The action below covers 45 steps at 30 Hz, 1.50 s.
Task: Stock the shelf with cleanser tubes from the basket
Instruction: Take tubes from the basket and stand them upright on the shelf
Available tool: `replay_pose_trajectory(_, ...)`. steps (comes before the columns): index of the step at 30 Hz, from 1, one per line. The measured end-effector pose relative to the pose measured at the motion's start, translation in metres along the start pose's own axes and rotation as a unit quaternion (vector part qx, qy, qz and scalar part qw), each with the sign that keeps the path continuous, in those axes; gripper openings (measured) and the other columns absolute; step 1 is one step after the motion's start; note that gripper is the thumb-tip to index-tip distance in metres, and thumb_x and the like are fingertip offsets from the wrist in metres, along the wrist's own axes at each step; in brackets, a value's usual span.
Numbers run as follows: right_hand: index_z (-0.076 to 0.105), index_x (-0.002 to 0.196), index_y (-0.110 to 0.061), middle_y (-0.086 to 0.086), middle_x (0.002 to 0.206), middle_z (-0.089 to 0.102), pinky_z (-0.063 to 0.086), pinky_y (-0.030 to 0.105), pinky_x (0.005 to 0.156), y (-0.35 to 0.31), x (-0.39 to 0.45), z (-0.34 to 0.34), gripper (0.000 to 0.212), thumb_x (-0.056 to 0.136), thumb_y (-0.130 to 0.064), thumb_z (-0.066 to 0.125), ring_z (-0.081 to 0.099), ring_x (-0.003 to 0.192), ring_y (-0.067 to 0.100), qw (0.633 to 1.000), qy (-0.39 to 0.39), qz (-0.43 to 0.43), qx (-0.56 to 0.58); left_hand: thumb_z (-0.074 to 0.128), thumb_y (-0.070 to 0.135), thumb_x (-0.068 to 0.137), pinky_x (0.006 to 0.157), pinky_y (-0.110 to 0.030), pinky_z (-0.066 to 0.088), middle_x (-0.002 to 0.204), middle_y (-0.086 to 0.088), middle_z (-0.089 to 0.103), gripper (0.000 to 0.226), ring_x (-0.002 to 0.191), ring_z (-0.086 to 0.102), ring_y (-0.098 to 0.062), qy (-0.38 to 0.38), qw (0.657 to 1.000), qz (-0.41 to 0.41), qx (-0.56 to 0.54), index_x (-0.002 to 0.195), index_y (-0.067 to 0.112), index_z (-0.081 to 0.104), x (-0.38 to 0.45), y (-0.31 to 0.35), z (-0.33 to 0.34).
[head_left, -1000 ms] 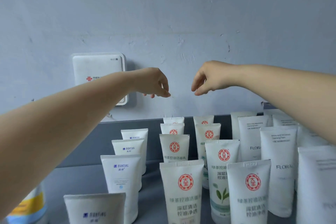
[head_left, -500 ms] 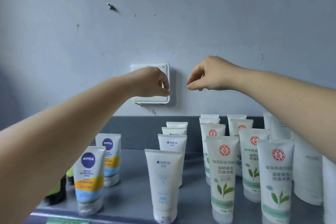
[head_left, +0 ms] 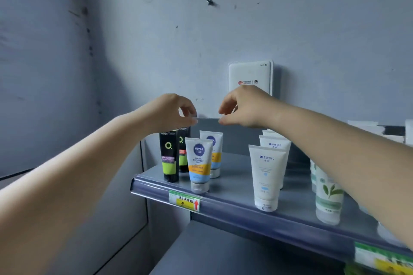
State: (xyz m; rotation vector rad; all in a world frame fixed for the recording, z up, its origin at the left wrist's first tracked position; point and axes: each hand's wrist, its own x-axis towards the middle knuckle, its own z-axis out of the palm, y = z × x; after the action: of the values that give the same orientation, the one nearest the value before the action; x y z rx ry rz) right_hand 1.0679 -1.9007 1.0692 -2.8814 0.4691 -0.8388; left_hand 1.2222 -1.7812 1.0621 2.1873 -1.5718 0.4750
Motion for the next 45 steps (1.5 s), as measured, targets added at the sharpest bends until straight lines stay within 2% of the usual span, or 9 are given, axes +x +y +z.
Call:
replay_pose_trajectory(7, 0.067, 0.109, -0.014, 0.003, 0.112, 0.067, 0.042, 0.019, 0.08, -0.015, 0.008, 0.04, 0.03, 0.08, -0.021, 0.069, 0.057, 0.092, 0.012, 1.0, 0.005, 0.023, 0.014, 0.064, 0.027, 0.085, 0.076, -0.026, 0.04, 0.107, 0.003, 0.059, 0.026, 0.095, 0.058, -0.017, 0.045, 0.998, -0.027, -0.038, 0.109, 0.016, 0.062, -0.023, -0.062, 0.016)
replay_pose_trajectory(12, 0.059, 0.121, -0.013, 0.004, 0.123, 0.06, 0.037, 0.018, 0.085, -0.008, 0.019, 0.083, 0.046, 0.078, -0.021, 0.073, 0.056, 0.106, 0.014, 0.988, 0.067, 0.099, 0.098, 0.066, 0.028, 0.084, 0.078, -0.026, 0.039, 0.111, 0.006, 0.054, 0.038, 0.097, 0.054, -0.015, 0.079, 0.98, -0.088, -0.162, 0.117, 0.018, 0.052, -0.017, -0.112, 0.049)
replay_pose_trajectory(16, 0.048, 0.129, -0.012, 0.006, 0.123, 0.054, 0.042, 0.025, 0.088, -0.002, 0.027, 0.122, 0.062, 0.073, -0.015, 0.077, 0.053, 0.101, 0.015, 0.957, 0.11, 0.178, 0.202, 0.068, 0.03, 0.082, 0.079, -0.028, 0.042, 0.118, 0.004, 0.052, 0.053, 0.101, 0.054, -0.016, 0.056, 0.954, -0.123, -0.267, 0.127, 0.017, 0.044, -0.006, -0.144, 0.081)
replay_pose_trajectory(20, 0.053, 0.119, -0.015, -0.002, 0.106, 0.056, 0.046, 0.032, 0.09, -0.003, 0.038, 0.146, 0.054, 0.072, -0.013, 0.078, 0.057, 0.105, 0.018, 0.935, 0.133, 0.22, 0.245, 0.068, 0.03, 0.082, 0.083, -0.029, 0.045, 0.119, 0.005, 0.051, 0.055, 0.101, 0.055, -0.016, 0.036, 0.931, -0.122, -0.343, 0.129, 0.017, 0.043, 0.013, -0.169, 0.102)
replay_pose_trajectory(24, 0.056, 0.103, -0.018, 0.0, 0.102, 0.061, 0.048, 0.025, 0.073, -0.002, 0.043, 0.167, 0.039, 0.072, -0.009, 0.077, 0.059, 0.091, 0.017, 0.905, 0.182, 0.266, 0.278, 0.067, 0.027, 0.084, 0.079, -0.029, 0.05, 0.114, 0.002, 0.058, 0.038, 0.095, 0.059, -0.014, -0.021, 0.897, -0.094, -0.431, 0.117, 0.021, 0.048, 0.029, -0.184, 0.116)
replay_pose_trajectory(27, 0.056, 0.091, -0.02, 0.002, 0.094, 0.066, 0.051, 0.027, 0.072, -0.001, 0.039, 0.178, 0.031, 0.074, -0.002, 0.074, 0.063, 0.086, 0.018, 0.862, 0.197, 0.286, 0.369, 0.064, 0.016, 0.087, 0.087, -0.033, 0.052, 0.111, -0.004, 0.065, 0.026, 0.099, 0.064, -0.019, -0.074, 0.845, -0.064, -0.526, 0.111, 0.018, 0.055, 0.032, -0.184, 0.125)
replay_pose_trajectory(29, 0.058, 0.086, -0.021, 0.0, 0.09, 0.068, 0.053, 0.03, 0.076, 0.001, 0.036, 0.183, 0.027, 0.076, 0.0, 0.072, 0.064, 0.086, 0.019, 0.849, 0.195, 0.286, 0.398, 0.061, 0.009, 0.088, 0.083, -0.027, 0.056, 0.105, -0.003, 0.069, 0.023, 0.096, 0.066, -0.018, -0.094, 0.815, -0.045, -0.57, 0.109, 0.017, 0.058, 0.031, -0.183, 0.131)
replay_pose_trajectory(36, 0.061, 0.086, -0.02, -0.001, 0.088, 0.069, 0.05, 0.026, 0.067, 0.004, 0.035, 0.182, 0.023, 0.077, 0.0, 0.07, 0.065, 0.081, 0.016, 0.848, 0.176, 0.28, 0.415, 0.058, 0.005, 0.089, 0.071, -0.021, 0.057, 0.09, 0.007, 0.073, 0.019, 0.082, 0.068, -0.008, -0.129, 0.802, -0.016, -0.582, 0.1, 0.018, 0.065, 0.032, -0.189, 0.137)
replay_pose_trajectory(45, 0.06, 0.087, -0.021, 0.0, 0.091, 0.069, 0.053, 0.034, 0.081, 0.008, 0.036, 0.18, 0.025, 0.078, 0.0, 0.069, 0.065, 0.089, 0.02, 0.843, 0.161, 0.283, 0.429, 0.057, 0.004, 0.089, 0.069, -0.021, 0.057, 0.093, 0.005, 0.072, 0.02, 0.082, 0.068, -0.007, -0.149, 0.8, 0.0, -0.582, 0.103, 0.016, 0.064, 0.034, -0.192, 0.135)
